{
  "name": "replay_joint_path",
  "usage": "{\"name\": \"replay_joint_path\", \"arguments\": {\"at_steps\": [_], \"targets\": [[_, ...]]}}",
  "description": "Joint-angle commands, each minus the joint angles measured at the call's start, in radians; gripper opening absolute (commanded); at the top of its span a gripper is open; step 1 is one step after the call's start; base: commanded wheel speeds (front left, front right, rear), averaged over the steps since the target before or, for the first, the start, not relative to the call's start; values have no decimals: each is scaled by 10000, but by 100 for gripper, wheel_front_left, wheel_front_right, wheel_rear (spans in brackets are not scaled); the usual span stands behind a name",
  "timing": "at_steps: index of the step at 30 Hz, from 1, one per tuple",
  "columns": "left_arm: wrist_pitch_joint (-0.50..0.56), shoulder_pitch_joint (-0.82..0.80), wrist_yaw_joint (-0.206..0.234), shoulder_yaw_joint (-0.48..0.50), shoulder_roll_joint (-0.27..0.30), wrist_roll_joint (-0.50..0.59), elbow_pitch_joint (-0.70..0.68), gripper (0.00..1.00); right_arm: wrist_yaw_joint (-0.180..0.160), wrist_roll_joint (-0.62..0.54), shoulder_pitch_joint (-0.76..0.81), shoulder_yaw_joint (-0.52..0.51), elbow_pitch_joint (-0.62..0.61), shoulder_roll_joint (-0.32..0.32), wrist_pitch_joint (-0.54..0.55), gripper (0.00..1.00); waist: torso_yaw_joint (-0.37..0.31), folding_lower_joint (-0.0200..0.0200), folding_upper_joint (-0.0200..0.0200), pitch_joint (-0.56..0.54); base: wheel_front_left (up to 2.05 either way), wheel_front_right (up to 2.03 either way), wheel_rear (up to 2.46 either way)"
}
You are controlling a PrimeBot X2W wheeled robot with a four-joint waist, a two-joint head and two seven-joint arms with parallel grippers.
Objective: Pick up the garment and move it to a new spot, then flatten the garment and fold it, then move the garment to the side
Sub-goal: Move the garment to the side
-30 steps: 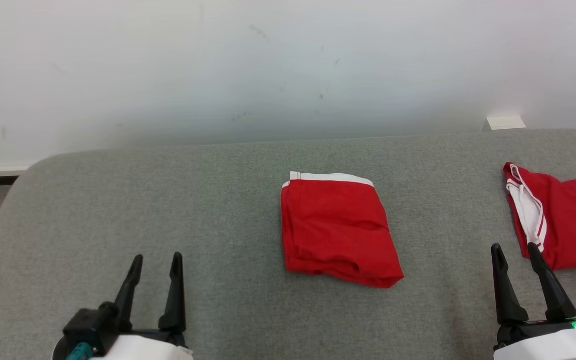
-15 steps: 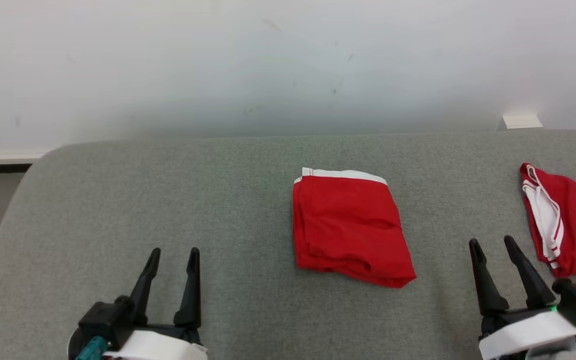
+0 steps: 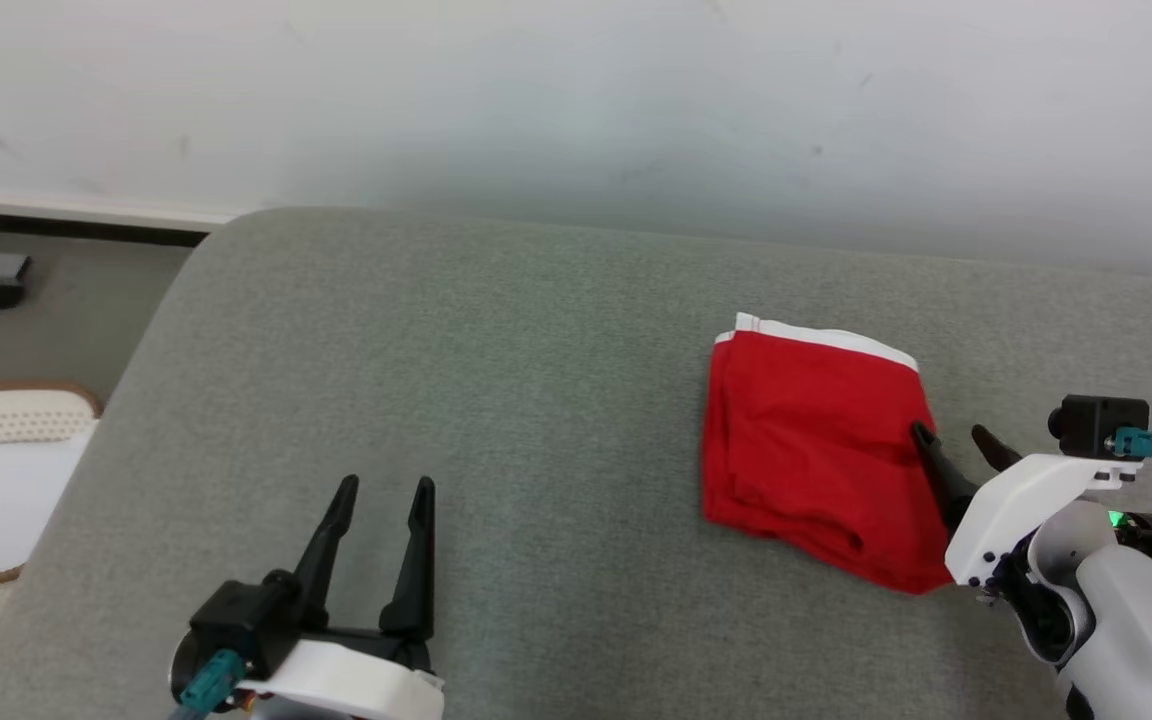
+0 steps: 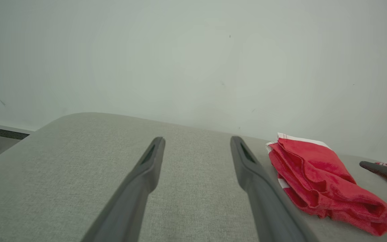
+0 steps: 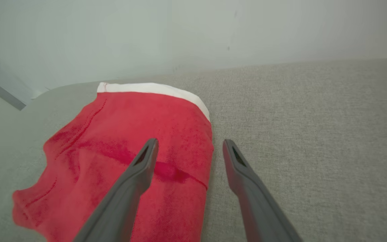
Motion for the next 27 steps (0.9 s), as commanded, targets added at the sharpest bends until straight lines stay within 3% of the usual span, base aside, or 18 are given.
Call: {"name": "replay_joint_path", "arguments": {"at_steps": [1, 9, 15, 16, 17, 27], "targets": [[4, -82, 23, -24, 36, -54, 69, 100, 0, 132, -455, -2, 657, -69, 432, 100, 507, -1, -1, 194, 0, 0, 0], [4, -47, 50, -61, 35, -95, 169, 100, 0, 558, -1073, 76, 2815, 218, 1984, 100, 1085, -1, -1, 261, 0, 0, 0], [4, -3, 30, -44, 35, -96, 237, 100, 0, 710, -797, 289, 3273, 363, 1948, 98, 1117, -1, -1, 262, 0, 0, 0], [4, 6, 24, -44, 35, -87, 259, 100, 0, 755, -773, 327, 3285, 368, 1841, 15, 1092, -1, -1, 250, 0, 0, 0], [4, 9, 16, -52, 34, -71, 282, 100, 0, 794, -761, 357, 3272, 383, 1736, 0, 1058, -1, -1, 230, 0, 0, 0], [4, 26, -190, 52, 36, 358, 347, 100, -1, 956, -1101, 833, 2808, 169, 364, 0, 177, -1, -1, -320, 0, 0, 0]]}}
